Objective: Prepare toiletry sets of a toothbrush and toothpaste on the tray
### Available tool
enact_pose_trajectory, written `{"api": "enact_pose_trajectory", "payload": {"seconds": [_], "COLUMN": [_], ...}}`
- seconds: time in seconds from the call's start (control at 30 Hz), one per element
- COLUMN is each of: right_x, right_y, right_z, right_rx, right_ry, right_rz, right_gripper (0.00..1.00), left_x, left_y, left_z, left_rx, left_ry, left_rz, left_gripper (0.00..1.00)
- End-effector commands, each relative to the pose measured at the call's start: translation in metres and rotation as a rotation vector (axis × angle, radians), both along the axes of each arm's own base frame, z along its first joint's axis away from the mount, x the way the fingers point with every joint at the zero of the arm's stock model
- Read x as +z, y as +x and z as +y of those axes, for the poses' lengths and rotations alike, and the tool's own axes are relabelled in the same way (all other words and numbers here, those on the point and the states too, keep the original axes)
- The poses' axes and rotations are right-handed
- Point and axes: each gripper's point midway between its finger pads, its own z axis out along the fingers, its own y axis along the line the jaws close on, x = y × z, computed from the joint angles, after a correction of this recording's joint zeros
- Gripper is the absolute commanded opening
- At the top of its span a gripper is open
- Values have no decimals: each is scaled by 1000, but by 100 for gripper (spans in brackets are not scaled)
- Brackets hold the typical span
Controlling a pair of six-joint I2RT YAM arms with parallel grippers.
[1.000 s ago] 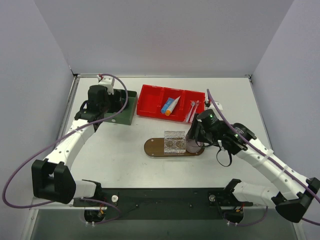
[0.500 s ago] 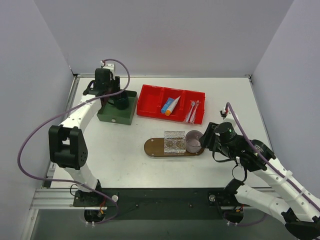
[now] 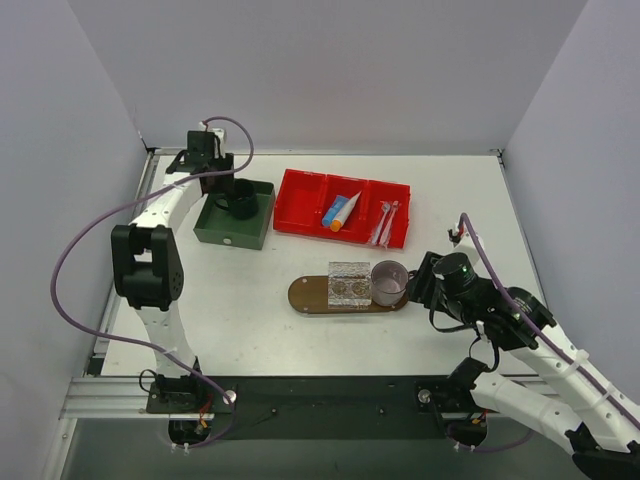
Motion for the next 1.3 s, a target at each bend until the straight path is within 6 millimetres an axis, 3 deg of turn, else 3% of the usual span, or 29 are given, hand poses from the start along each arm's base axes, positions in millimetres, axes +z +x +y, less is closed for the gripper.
{"api": "enact_pose_trajectory", "payload": {"seconds": [0.0, 0.33, 0.83, 1.07, 1.2, 1.23, 1.27], "right_x": [-11, -18, -28, -30, -32, -32, -33], "right_y": [-1, 0, 0, 0, 1, 1, 0], "right_z": [-8, -6, -4, -3, -3, -3, -3], "right_rx": [-36, -44, -46, -44, -46, -46, -45], "right_ry": [-37, -52, -70, -74, -78, -78, -79], "right_rz": [31, 58, 96, 104, 105, 105, 108], "right_gripper": [41, 40, 40, 40, 40, 40, 40], "left_x": [-1, -15, -44, -54, -54, -54, -52], "left_y": [8, 22, 25, 24, 24, 24, 24], "left_z": [-11, -19, -23, -20, -19, -20, -21], "left_rx": [-52, -87, -129, -107, -95, -94, -96], "left_ry": [-27, -53, -84, -77, -81, -84, -89], "left_rz": [-3, 18, 65, 89, 93, 95, 91], "left_gripper": [61, 54, 49, 38, 21, 10, 7]}}
